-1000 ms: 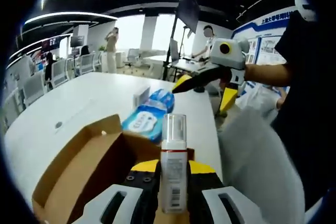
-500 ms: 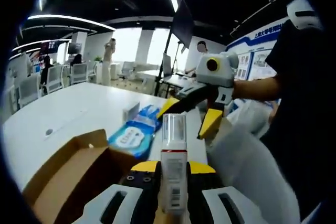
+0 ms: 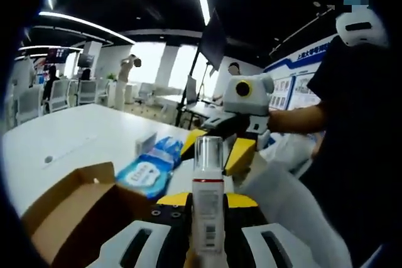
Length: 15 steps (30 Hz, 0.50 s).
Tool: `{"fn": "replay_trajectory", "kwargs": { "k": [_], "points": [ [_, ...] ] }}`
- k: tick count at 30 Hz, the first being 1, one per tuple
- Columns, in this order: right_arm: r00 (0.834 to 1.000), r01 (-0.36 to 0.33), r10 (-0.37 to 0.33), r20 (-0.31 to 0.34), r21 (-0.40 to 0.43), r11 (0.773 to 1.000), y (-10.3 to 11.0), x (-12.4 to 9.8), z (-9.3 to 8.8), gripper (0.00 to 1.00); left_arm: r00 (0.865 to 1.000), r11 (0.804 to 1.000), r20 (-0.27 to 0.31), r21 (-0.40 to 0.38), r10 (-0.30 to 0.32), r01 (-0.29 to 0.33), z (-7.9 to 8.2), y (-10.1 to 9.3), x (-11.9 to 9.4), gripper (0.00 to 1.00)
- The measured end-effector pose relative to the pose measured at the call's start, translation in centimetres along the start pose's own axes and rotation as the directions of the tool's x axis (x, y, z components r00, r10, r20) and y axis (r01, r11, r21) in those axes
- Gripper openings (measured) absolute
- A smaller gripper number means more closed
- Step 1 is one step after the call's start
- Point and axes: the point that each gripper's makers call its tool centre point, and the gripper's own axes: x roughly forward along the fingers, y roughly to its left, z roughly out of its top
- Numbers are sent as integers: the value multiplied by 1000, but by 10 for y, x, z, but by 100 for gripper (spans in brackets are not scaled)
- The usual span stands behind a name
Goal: Operate the shoe box by opening the lid, removing the specified soft item, and placing it in the target area until the item is outside and the box remains undamaged.
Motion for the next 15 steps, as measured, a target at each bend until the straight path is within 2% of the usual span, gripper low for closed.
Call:
{"fn": "replay_trajectory", "kwargs": {
  "k": [6,15],
  "points": [
    [1000,-22,22,8,31,999,4,0,4,22,1000,999,-3,-13,-31,31,-2,-2,1,19],
    [999,-5,5,-33,-3,1000,3,1,-1,19,999,999,-45,30,-11,12,-7,1,7,19]
  ]
}}
